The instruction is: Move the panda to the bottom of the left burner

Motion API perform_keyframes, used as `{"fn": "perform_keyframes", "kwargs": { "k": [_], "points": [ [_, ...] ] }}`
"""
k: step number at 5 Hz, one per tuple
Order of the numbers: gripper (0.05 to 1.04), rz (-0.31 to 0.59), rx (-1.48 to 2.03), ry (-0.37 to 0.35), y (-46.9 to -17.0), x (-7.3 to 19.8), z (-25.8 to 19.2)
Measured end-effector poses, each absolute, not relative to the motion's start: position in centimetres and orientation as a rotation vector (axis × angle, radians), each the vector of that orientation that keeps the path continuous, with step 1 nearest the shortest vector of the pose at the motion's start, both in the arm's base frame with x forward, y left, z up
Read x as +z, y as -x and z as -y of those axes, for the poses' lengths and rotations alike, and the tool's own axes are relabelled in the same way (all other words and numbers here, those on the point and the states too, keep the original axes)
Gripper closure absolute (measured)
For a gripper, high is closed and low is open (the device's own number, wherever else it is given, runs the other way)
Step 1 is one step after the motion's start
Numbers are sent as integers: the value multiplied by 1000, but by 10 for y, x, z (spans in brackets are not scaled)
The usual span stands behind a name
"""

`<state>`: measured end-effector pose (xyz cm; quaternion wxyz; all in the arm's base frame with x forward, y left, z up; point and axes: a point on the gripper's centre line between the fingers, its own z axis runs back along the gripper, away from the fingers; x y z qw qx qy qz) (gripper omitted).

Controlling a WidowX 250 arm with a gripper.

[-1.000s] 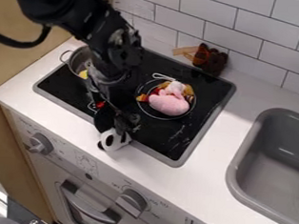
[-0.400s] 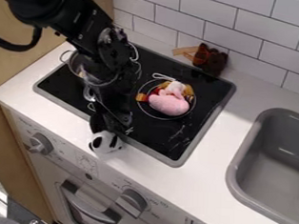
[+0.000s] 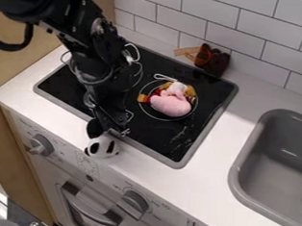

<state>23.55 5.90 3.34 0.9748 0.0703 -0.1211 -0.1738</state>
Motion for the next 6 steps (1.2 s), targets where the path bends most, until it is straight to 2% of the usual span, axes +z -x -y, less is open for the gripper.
{"fn": "perform_keyframes", "kwargs": {
  "k": [2,3,4,6],
  "points": [
    [985,144,-426,-144,-231,75,-86],
    [986,109,-477,-177,-228,90,-113],
    [986,88,-521,-204,-229,94,-144],
    [986,125,-563,-196,-239,73,-179]
  ]
}}
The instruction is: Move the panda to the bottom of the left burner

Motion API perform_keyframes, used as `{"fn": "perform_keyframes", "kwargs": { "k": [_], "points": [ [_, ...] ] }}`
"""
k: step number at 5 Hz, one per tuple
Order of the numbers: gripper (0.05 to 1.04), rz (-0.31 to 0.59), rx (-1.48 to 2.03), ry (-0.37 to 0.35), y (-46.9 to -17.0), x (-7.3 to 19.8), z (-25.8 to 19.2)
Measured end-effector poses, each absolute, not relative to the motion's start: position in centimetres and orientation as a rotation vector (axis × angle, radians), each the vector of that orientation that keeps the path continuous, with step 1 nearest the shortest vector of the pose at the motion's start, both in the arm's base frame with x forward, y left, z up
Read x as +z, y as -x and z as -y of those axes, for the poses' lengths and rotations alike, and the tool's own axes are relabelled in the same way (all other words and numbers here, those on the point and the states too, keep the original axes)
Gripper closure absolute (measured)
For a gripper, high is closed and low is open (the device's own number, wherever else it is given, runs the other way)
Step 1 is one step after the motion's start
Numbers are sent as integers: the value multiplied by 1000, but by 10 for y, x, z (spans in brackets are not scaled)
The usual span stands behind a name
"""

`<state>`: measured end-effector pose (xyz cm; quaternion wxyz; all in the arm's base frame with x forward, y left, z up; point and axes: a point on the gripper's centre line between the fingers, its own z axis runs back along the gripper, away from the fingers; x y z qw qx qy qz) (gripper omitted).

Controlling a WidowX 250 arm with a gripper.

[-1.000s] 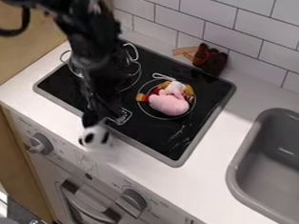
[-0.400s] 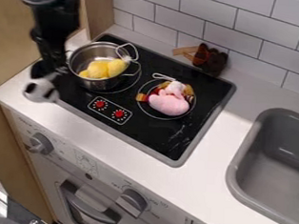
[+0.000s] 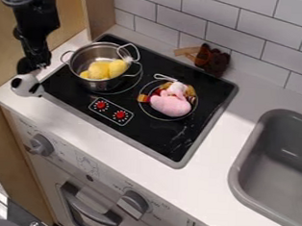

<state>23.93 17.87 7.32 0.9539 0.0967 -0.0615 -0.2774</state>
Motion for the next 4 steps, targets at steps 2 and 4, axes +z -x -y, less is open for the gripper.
{"fn": "perform_keyframes", "kwargs": {
  "k": [2,4],
  "points": [
    [986,209,-578,-169,-251,40,-199],
    [964,259,-575,-169,-255,34,-199]
  ]
}}
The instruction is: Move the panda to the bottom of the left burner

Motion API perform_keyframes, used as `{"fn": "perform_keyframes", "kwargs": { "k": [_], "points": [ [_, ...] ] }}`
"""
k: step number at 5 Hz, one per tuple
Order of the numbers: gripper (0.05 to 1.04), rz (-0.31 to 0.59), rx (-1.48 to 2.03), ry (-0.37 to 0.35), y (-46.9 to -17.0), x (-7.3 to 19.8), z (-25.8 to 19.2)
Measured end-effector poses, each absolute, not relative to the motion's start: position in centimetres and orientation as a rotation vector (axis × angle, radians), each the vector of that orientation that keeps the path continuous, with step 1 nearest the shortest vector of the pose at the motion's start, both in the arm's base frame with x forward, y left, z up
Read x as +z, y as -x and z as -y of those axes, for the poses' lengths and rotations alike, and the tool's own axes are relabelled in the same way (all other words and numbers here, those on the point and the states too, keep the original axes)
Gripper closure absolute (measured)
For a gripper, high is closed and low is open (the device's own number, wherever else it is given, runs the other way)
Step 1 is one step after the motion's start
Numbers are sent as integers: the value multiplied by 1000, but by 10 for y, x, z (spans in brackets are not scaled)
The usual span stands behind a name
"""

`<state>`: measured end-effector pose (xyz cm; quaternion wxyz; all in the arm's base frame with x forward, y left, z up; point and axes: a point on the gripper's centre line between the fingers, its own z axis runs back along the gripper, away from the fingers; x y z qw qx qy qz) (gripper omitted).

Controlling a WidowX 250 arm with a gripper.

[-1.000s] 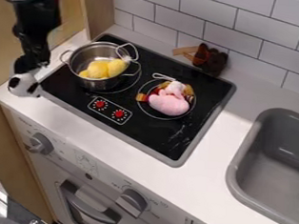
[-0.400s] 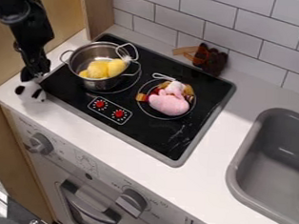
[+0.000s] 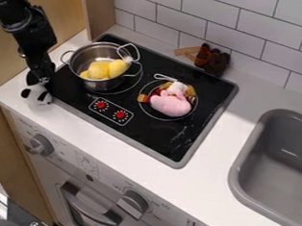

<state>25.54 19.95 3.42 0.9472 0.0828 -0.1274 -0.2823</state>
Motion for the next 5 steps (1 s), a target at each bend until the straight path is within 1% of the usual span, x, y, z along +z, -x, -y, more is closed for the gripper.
{"fn": "perform_keyframes", "kwargs": {
  "k": [1,2,3,4,5],
  "points": [
    [751,264,-576,-156,-253,34,-199],
    [489,249,-566,-150,-253,33,-197],
    [175,224,-561,-131,-252,32,-190],
    [80,224,-555,-160,-255,45,-187],
    [84,208,-542,-160,-254,44,-181]
  ]
}}
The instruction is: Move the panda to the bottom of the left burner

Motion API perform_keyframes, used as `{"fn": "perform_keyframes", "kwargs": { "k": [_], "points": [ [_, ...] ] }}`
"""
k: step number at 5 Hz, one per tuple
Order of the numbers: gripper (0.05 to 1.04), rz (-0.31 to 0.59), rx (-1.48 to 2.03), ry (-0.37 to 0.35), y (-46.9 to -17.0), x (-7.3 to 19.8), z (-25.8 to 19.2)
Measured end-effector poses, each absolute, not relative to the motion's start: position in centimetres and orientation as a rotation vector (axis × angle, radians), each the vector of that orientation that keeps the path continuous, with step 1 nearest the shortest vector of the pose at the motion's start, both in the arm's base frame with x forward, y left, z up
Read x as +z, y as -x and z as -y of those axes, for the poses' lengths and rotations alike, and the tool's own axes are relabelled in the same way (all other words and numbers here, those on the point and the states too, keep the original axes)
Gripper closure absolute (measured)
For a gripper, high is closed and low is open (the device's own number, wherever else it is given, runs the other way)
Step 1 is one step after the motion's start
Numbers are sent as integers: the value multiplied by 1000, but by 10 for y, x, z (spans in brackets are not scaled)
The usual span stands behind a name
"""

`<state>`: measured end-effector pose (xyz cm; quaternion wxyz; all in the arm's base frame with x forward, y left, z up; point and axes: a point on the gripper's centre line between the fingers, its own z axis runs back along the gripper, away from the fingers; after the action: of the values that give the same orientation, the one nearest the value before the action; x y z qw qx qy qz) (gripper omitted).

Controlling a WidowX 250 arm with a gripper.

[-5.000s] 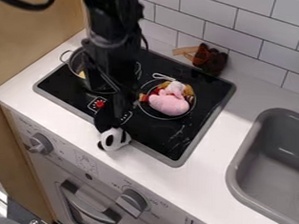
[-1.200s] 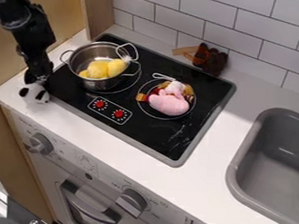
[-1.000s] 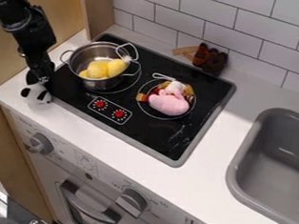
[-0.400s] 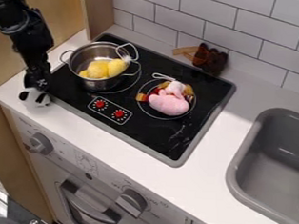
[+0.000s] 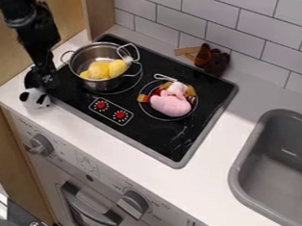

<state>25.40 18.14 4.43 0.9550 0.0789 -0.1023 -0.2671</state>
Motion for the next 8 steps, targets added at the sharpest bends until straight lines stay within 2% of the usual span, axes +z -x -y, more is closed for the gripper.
{"fn": "perform_keyframes", "kwargs": {
  "k": [1,2,3,4,5,8],
  "points": [
    [84,200,-529,-171,-253,56,-173],
    [84,149,-478,-149,-246,79,-155],
    [84,94,-367,-119,-252,106,-133],
    [84,63,-240,-78,-260,121,-111],
    [84,76,-83,-41,-275,136,-96],
    [84,88,32,29,-297,137,-50]
  ]
}}
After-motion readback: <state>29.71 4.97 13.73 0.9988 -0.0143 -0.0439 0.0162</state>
